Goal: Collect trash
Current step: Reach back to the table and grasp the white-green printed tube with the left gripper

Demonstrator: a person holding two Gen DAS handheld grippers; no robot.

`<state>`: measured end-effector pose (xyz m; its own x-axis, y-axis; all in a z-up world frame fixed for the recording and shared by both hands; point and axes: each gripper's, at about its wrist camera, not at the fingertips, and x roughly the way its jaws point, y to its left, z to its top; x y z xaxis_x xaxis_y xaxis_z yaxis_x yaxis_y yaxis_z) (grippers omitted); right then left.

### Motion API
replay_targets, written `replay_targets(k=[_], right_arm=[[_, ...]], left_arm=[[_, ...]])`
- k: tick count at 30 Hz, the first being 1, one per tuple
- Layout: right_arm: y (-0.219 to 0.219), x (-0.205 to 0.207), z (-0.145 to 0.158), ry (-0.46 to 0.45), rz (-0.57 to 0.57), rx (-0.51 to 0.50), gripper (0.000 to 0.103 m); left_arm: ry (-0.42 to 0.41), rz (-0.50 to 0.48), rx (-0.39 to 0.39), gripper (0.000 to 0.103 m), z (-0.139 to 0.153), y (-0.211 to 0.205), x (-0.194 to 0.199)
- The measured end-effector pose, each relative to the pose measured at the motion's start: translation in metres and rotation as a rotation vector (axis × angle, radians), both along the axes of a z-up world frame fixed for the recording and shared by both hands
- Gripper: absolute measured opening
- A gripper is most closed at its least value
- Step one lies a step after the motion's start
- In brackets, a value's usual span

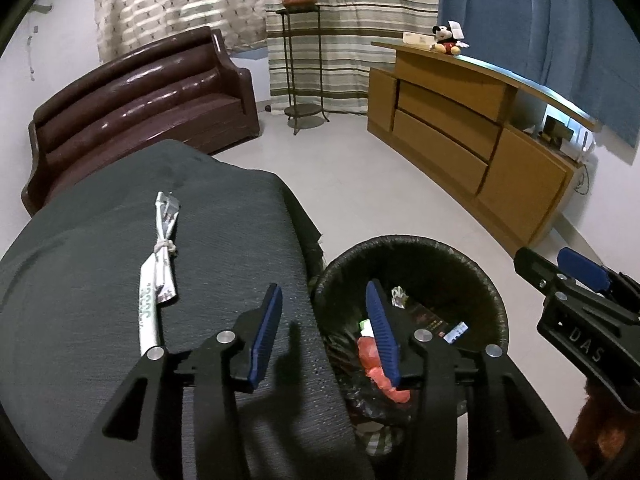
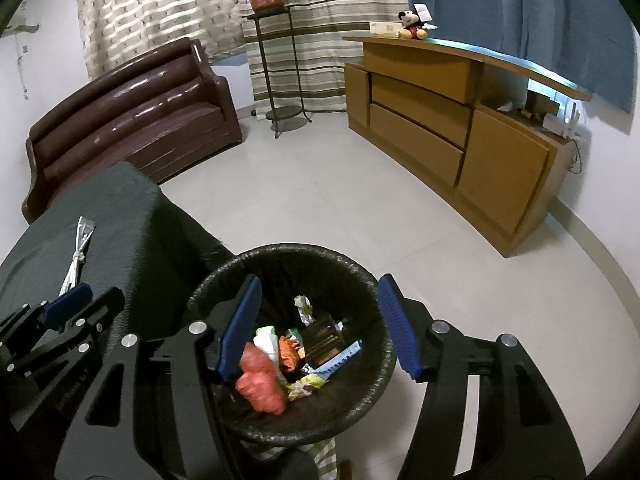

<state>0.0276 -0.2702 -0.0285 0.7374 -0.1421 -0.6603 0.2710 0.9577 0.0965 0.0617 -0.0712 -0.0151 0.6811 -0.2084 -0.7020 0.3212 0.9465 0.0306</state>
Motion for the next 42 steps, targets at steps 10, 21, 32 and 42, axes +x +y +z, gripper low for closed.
replay_targets(k=[10, 21, 32, 42], right_arm=[[0.031, 0.002, 0.000, 0.006, 0.089, -0.003, 0.059], [0.073, 0.013, -0.001, 0.018, 0.179, 0.002, 0.059], [0.088, 0.023, -0.003, 0.029, 0.216, 0.018, 0.059], [0.091, 0.028, -0.009, 0.046, 0.229, 0.022, 0.059]], left_arm=[[-0.002, 0.076, 0.000, 0.049, 0.005, 0.033, 0.003], [0.045, 0.224, 0.006, 0.050, -0.004, 0.091, 0.021], [0.096, 0.230, -0.008, 0.050, -0.011, 0.110, 0.035], [0.125, 0.204, -0.008, 0.034, -0.019, 0.113, 0.042]])
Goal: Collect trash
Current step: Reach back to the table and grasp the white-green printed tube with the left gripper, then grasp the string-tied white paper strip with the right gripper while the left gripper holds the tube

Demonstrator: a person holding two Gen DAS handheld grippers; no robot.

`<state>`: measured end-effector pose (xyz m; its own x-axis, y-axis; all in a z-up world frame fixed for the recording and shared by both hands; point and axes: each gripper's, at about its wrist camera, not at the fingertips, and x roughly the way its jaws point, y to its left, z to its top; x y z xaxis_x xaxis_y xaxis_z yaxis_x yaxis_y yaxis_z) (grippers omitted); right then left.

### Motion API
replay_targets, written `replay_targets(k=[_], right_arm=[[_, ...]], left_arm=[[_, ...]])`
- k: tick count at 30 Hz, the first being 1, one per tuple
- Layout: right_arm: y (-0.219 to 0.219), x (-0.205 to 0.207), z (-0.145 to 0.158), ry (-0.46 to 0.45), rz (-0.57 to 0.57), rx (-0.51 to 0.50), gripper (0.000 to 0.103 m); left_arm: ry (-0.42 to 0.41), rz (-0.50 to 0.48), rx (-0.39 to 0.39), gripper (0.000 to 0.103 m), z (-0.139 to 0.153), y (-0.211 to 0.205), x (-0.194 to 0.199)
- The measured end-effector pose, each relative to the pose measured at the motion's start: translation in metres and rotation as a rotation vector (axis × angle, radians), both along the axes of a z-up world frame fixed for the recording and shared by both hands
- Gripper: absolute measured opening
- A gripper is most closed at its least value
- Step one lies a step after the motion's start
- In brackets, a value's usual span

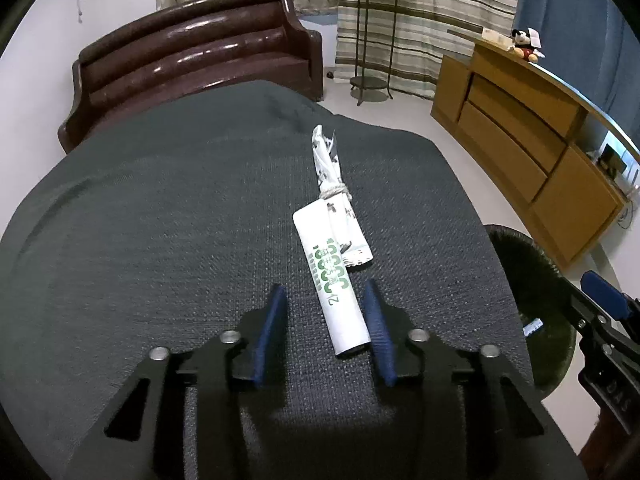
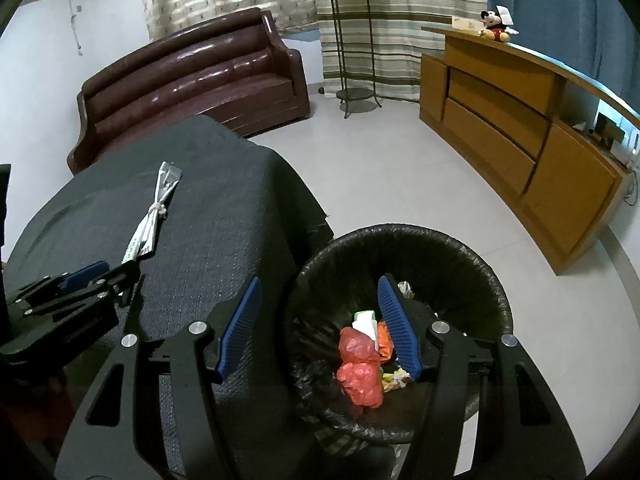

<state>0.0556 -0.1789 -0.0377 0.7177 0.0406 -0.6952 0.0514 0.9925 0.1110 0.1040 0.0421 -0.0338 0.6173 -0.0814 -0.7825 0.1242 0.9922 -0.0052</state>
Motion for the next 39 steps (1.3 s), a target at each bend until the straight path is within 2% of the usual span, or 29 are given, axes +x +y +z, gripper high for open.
replay_targets(k=[3, 7, 13, 21, 30, 39], right_arm=[[0.000, 0.000, -0.002, 0.005, -0.001, 0.002, 0.059], [0.002, 0.000, -0.004, 0.010, 0.000, -0.001, 0.059], [0.006, 0.000, -0.004, 0.015, 0.004, -0.005, 0.059], [0.026, 0.007, 0.000, 0.006, 0.037, -0.010, 0.059], [0.076, 0.029, 0.011, -0.004, 0.118, -0.023, 0.059], [0.122, 0.061, 0.008, 0.029, 0.188, -0.041, 0.058]], left_arm=[[-0.013, -0.009, 0.017, 0.021, 0.000, 0.001, -0.001], [-0.022, -0.021, 0.014, 0.015, -0.001, 0.004, -0.002], [-0.044, -0.013, 0.013, 0.014, 0.002, 0.016, -0.008], [-0.067, 0.065, 0.028, 0.014, 0.008, 0.057, -0.009], [-0.077, 0.163, 0.030, 0.014, 0.011, 0.106, -0.004], [-0.074, 0.227, 0.029, 0.014, 0.010, 0.143, -0.001]])
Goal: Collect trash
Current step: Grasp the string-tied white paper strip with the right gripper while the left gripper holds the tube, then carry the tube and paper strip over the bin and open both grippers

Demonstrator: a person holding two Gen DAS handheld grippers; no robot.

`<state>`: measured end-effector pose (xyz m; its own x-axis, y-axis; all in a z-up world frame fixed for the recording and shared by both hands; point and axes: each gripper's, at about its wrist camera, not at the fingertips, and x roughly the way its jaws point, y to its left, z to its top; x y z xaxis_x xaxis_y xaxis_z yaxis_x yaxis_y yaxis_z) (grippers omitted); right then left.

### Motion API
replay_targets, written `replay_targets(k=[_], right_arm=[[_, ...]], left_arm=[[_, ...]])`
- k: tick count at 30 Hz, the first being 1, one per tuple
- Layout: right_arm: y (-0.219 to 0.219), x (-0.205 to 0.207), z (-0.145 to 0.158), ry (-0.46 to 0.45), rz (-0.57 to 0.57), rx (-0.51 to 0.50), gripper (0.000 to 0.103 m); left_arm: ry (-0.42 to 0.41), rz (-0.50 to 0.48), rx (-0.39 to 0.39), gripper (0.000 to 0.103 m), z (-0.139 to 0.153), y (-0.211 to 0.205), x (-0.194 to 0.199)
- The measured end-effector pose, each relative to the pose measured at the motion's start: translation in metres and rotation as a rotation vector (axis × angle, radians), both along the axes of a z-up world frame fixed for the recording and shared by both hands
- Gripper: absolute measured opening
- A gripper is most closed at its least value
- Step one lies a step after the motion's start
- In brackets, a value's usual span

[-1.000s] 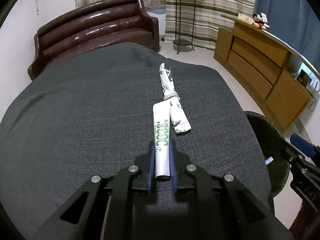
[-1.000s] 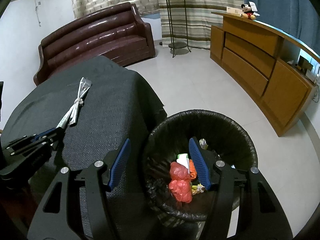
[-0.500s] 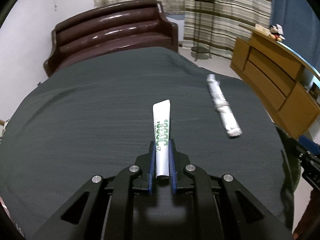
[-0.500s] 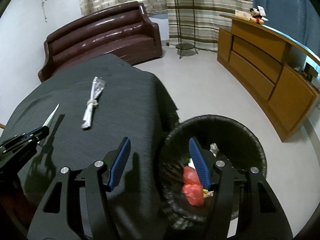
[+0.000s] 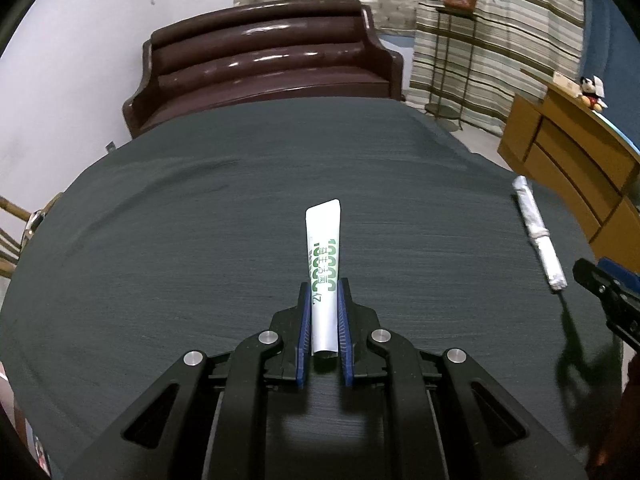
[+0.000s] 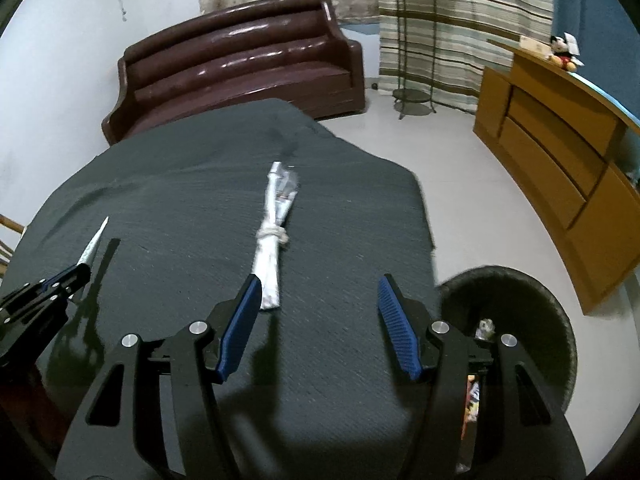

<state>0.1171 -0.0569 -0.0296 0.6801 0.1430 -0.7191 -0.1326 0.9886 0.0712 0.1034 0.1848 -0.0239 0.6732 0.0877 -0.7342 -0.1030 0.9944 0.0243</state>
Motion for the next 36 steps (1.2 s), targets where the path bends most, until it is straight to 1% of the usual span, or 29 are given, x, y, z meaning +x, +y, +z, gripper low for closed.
replay_targets(k=[8, 9, 10, 14, 16, 17, 19, 20, 21, 22, 28, 36], right_arm=[[0.018, 0.025, -0.001, 0.030, 0.023, -0.035, 0.057], [0.020, 0.028, -0.001, 0.034, 0.024, -0.037, 0.056], [0.022, 0.032, -0.001, 0.043, 0.028, -0.043, 0.052], [0.028, 0.038, -0.005, 0.076, 0.034, -0.056, 0.048], [0.030, 0.041, -0.009, 0.094, 0.034, -0.065, 0.042], [0.031, 0.041, -0.009, 0.090, 0.033, -0.077, 0.041], [0.034, 0.040, -0.009, 0.086, 0.035, -0.100, 0.032], [0.035, 0.039, -0.009, 0.085, 0.037, -0.103, 0.029], [0.036, 0.039, -0.009, 0.083, 0.037, -0.109, 0.023], [0.036, 0.038, -0.009, 0.083, 0.037, -0.110, 0.021], [0.034, 0.036, -0.009, 0.085, 0.045, -0.106, 0.017], [0.034, 0.025, -0.006, 0.085, 0.058, -0.082, 0.017]], left_arm=[[0.012, 0.049, -0.010, 0.014, -0.005, 0.031, 0.002], [0.013, 0.051, -0.011, 0.014, -0.006, 0.031, 0.003], [0.014, 0.053, -0.014, 0.014, -0.006, 0.032, 0.004], [0.019, 0.053, -0.024, 0.014, -0.007, 0.032, 0.008], [0.019, 0.051, -0.028, 0.014, -0.007, 0.031, 0.008], [0.019, 0.051, -0.026, 0.014, -0.007, 0.031, 0.008], [0.020, 0.051, -0.026, 0.014, -0.007, 0.030, 0.008], [0.020, 0.050, -0.025, 0.014, -0.007, 0.028, 0.010], [0.020, 0.051, -0.025, 0.014, -0.007, 0.028, 0.010], [0.020, 0.051, -0.026, 0.014, -0.007, 0.029, 0.010], [0.018, 0.052, -0.020, 0.014, -0.007, 0.029, 0.010], [0.016, 0.054, -0.020, 0.014, -0.008, 0.029, 0.010]])
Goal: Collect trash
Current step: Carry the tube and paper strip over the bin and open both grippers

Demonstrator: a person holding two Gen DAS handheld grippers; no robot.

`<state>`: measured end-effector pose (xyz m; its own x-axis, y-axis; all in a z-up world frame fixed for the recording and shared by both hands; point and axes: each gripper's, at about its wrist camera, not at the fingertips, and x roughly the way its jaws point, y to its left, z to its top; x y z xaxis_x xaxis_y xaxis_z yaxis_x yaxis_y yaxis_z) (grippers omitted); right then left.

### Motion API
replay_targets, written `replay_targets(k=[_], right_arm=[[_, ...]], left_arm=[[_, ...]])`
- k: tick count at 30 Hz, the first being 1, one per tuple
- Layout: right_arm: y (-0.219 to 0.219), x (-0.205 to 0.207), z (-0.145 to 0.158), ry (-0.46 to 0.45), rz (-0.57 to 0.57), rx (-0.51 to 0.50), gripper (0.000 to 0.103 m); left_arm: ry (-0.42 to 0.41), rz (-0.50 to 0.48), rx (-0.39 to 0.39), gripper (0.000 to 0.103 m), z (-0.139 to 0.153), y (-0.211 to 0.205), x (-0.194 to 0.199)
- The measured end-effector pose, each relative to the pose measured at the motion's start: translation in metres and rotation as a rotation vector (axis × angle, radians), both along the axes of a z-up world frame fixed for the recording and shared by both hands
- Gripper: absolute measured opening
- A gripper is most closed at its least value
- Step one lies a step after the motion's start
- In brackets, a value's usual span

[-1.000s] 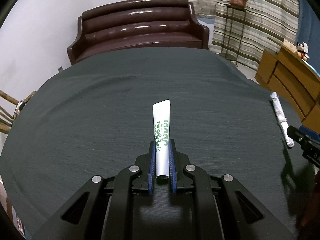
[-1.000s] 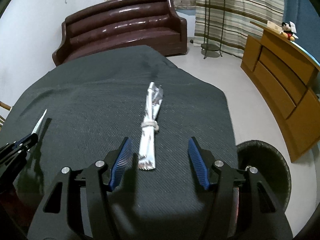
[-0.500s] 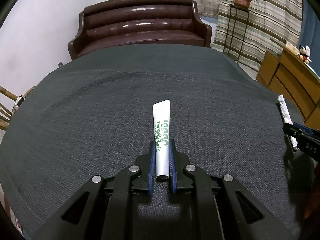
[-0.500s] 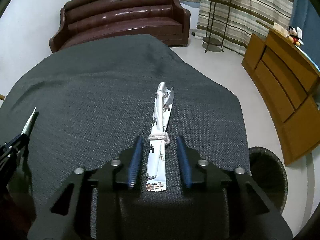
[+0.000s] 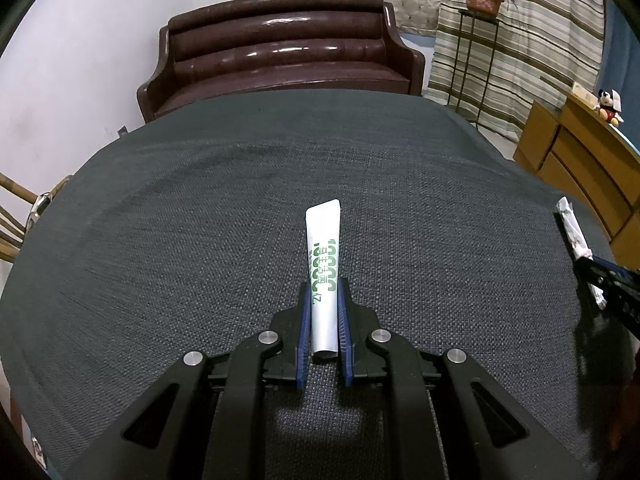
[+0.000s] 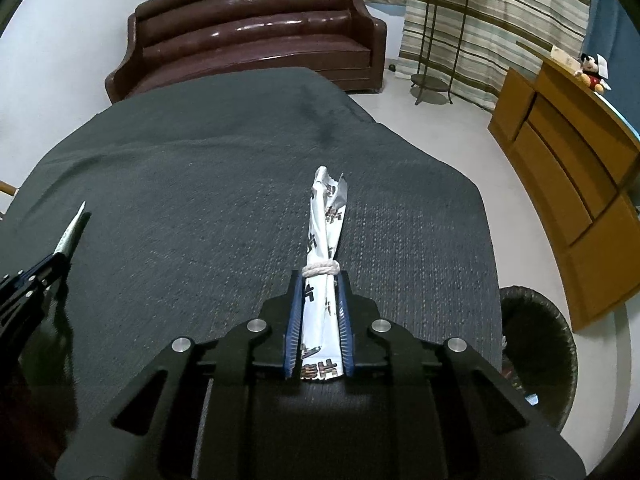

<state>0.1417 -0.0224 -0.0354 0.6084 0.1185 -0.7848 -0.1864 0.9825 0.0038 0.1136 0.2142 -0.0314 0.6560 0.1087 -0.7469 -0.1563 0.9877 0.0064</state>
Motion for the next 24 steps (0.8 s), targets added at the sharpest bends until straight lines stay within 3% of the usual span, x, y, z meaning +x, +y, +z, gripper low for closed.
replay_targets(k=[14, 24], right_arm=[[-0.012, -0.044, 0.007, -0.017, 0.001, 0.063, 0.017], [-0.038, -0.073, 0.012, -0.046, -0.030, 0.081, 0.017]], left_arm=[[-0.024, -0.032, -0.009, 0.014, 0.010, -0.005, -0.010], [-0.031, -0.113, -0.010, 0.014, 0.014, -0.041, -0.031]])
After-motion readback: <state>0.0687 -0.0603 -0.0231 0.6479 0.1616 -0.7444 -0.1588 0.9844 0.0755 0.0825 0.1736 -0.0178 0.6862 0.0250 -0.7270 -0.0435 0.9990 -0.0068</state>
